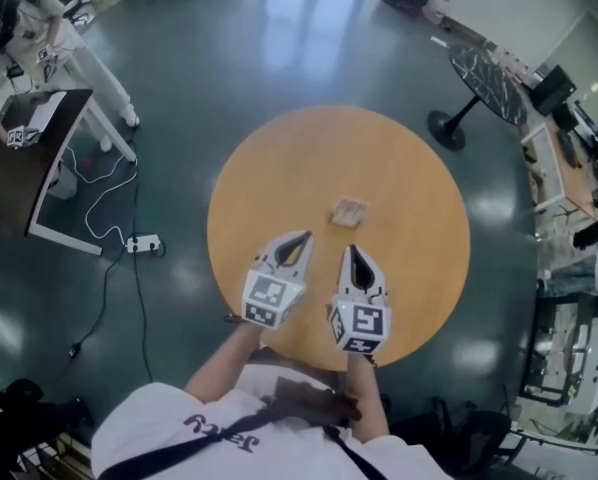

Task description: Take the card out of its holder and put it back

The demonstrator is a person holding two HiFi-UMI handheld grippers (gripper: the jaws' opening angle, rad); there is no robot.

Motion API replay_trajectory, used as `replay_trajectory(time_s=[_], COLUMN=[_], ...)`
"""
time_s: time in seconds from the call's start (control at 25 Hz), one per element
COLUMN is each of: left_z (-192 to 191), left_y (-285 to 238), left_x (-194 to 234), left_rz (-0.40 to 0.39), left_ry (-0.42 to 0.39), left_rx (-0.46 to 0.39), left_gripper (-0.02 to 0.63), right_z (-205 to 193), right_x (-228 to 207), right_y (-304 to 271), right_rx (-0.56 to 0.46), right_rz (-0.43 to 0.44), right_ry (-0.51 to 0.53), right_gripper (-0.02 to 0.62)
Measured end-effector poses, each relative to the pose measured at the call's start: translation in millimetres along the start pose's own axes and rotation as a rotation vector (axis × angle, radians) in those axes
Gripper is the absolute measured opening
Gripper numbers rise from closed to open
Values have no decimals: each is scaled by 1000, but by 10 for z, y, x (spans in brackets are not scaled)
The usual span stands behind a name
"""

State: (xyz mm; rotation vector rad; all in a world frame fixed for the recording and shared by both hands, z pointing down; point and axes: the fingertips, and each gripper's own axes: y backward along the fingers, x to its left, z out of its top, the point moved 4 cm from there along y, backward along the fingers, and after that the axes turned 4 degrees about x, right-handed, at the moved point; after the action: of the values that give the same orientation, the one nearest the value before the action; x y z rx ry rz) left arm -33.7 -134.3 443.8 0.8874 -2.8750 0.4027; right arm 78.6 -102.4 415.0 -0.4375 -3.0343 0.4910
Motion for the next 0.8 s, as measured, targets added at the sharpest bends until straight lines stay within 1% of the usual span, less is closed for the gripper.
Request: replay_trajectory(time_s=[0.12, 0.2, 0.4, 0.6, 0.72, 0.8], left_z=[-162, -306, -559, -739, -819, -834], left_y=[-143, -208, -320, -372, -373, -377], left_x=[67, 101, 332, 629, 847, 990], left_rz=[9, 1, 1, -10, 14, 17], left_ry=[10, 1, -63, -131, -145, -171], left_rx=[41, 82, 171, 207, 228, 232], left_gripper=[14, 14, 14, 14, 14, 14], right_z=[-155, -258, -407, -575, -648, -664], right_x=[-114, -162, -291, -465, -553, -576], right_y=[-119, -179, -328, -414, -430, -445], right_rx=[39, 63, 109, 148, 151, 148], right_rz=[19, 22, -2, -31, -42, -40], right_ry=[-26, -40, -65, -83, -101, -102], right_gripper=[6, 6, 6, 6, 6, 8])
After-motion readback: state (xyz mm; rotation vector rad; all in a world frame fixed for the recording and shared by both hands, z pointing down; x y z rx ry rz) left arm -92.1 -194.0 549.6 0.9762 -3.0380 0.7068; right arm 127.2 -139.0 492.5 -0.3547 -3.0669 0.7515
